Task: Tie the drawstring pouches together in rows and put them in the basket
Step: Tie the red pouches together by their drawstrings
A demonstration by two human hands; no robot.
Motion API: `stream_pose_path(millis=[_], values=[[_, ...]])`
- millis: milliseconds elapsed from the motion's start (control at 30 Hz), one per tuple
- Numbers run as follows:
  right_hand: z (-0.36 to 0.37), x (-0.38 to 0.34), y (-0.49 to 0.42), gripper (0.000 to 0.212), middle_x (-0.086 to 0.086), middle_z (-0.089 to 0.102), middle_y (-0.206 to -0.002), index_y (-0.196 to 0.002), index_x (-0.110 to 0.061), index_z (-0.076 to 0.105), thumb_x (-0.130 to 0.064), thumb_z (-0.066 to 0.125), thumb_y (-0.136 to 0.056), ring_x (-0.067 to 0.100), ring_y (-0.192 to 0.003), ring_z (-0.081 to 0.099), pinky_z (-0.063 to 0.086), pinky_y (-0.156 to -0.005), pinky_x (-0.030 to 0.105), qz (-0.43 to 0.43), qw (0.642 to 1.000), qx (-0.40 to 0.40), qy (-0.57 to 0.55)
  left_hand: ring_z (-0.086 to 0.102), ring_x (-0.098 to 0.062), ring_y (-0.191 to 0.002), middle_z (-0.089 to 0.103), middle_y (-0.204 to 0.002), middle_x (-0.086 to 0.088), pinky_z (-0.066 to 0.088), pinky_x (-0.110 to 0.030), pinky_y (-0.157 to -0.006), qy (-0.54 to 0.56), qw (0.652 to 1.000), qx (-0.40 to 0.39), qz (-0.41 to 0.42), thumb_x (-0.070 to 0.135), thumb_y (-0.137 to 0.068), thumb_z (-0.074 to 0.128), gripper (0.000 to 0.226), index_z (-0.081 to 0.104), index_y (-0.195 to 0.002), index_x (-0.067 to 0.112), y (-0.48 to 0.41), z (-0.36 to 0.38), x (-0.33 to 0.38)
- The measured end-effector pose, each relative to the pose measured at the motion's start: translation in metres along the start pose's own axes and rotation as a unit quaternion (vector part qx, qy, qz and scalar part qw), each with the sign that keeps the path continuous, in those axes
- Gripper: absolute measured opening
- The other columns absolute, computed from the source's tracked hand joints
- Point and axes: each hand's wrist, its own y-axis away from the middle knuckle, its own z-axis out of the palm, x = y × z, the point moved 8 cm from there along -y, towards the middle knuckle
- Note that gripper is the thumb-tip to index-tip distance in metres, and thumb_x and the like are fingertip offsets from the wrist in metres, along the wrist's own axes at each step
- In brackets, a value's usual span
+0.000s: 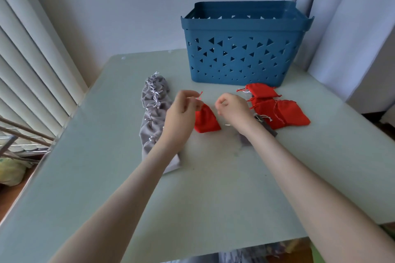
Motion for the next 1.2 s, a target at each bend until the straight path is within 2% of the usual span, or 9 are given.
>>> stream_pose_path(millis=[167, 433, 600, 800, 900, 967, 1033, 1100, 1200], values=[[-0.057, 0.045, 0.006, 0.024, 0.008, 0.066, -0.099, -0.096, -0.002, 0.065, -0.005, 0.042, -0.092, 0.021, -0.090, 0.061, 0.045, -0.077, 0.023, 0.039, 0.994, 0.094, -0.029, 0.063, -0.017, -0.090, 0.068, -0.095, 0.000, 0.049, -0.023, -0.071, -0.082, 0.991, -0.109, -0.003, 0.010, -0.096, 0.037, 0.021, 0.056, -0.102, 0.020, 0.009, 0.065, 0.010], [-0.107, 0.126, 0.020, 0.047, 0.018, 0.041, -0.138, -0.133, -0.006, 0.043, -0.016, 0.049, -0.087, 0.036, -0.129, 0.035, 0.032, -0.104, 0.042, 0.215, 0.957, 0.110, 0.161, 0.057, -0.029, -0.109, 0.064, -0.118, -0.009, 0.042, -0.031, -0.088, -0.232, 0.953, -0.192, 0.017, 0.009, -0.096, 0.040, 0.027, 0.055, -0.119, 0.009, 0.024, 0.123, 0.019], [-0.106, 0.124, 0.018, 0.036, 0.023, 0.052, -0.127, -0.124, 0.003, 0.046, -0.003, 0.044, -0.089, 0.041, -0.118, 0.044, 0.038, -0.095, 0.040, 0.129, 0.962, 0.105, 0.217, 0.060, -0.031, -0.102, 0.066, -0.113, -0.012, 0.048, -0.036, -0.089, -0.211, 0.957, -0.198, -0.016, 0.011, -0.098, 0.036, 0.029, 0.056, -0.118, 0.013, 0.027, 0.120, 0.011], [-0.131, 0.104, 0.031, 0.021, 0.025, 0.061, -0.108, -0.108, 0.002, 0.055, 0.001, 0.041, -0.092, 0.040, -0.101, 0.056, 0.041, -0.076, 0.038, 0.089, 0.966, 0.198, 0.142, 0.060, -0.022, -0.105, 0.064, -0.115, -0.005, 0.046, -0.029, -0.092, -0.185, 0.960, -0.208, -0.033, 0.039, -0.101, 0.037, 0.034, 0.054, -0.125, 0.023, 0.031, 0.110, 0.016], [-0.133, 0.063, 0.043, 0.028, 0.018, 0.064, -0.103, -0.107, -0.004, 0.059, 0.005, 0.041, -0.088, 0.032, -0.092, 0.056, 0.036, -0.070, 0.030, -0.002, 0.973, 0.227, 0.031, 0.061, -0.021, -0.105, 0.065, -0.112, -0.005, 0.046, -0.036, -0.099, -0.138, 0.965, -0.215, -0.056, 0.052, -0.098, 0.033, 0.039, 0.058, -0.108, 0.024, 0.033, 0.105, 0.012], [-0.116, 0.040, 0.046, 0.033, 0.007, 0.066, -0.095, -0.103, -0.013, 0.059, 0.008, 0.040, -0.085, 0.021, -0.086, 0.057, 0.041, -0.063, 0.018, -0.020, 0.977, 0.146, -0.154, 0.062, -0.022, -0.104, 0.065, -0.111, -0.008, 0.047, -0.038, -0.098, -0.041, 0.971, -0.208, -0.109, 0.055, -0.098, 0.027, 0.045, 0.057, -0.098, 0.022, 0.036, 0.098, 0.010], [-0.084, 0.016, 0.052, 0.039, 0.002, 0.067, -0.095, -0.106, -0.015, 0.057, 0.012, 0.039, -0.085, 0.018, -0.090, 0.061, 0.048, -0.076, 0.021, -0.032, 0.938, 0.013, -0.345, 0.064, -0.018, -0.100, 0.067, -0.107, -0.005, 0.050, -0.031, -0.093, 0.053, 0.970, -0.189, -0.143, 0.057, -0.098, 0.016, 0.056, 0.060, -0.101, 0.022, 0.037, 0.085, 0.010], [-0.061, 0.002, 0.060, 0.043, 0.001, 0.067, -0.098, -0.114, -0.018, 0.055, 0.012, 0.039, -0.088, 0.018, -0.091, 0.060, 0.046, -0.082, 0.033, -0.056, 0.911, -0.062, -0.404, 0.068, -0.013, -0.090, 0.071, -0.096, -0.001, 0.054, -0.025, -0.081, 0.117, 0.972, -0.147, -0.144, 0.056, -0.098, 0.013, 0.059, 0.063, -0.098, 0.025, 0.034, 0.063, 0.010], [-0.029, -0.015, 0.068, 0.052, 0.002, 0.064, -0.098, -0.131, -0.019, 0.047, 0.011, 0.040, -0.089, 0.011, -0.082, 0.058, 0.044, -0.072, 0.020, -0.084, 0.898, -0.137, -0.410, 0.071, -0.013, -0.082, 0.074, -0.088, -0.002, 0.056, -0.022, -0.068, 0.162, 0.973, -0.087, -0.142, 0.047, -0.101, 0.028, 0.044, 0.064, -0.098, 0.021, 0.032, 0.026, 0.002]])
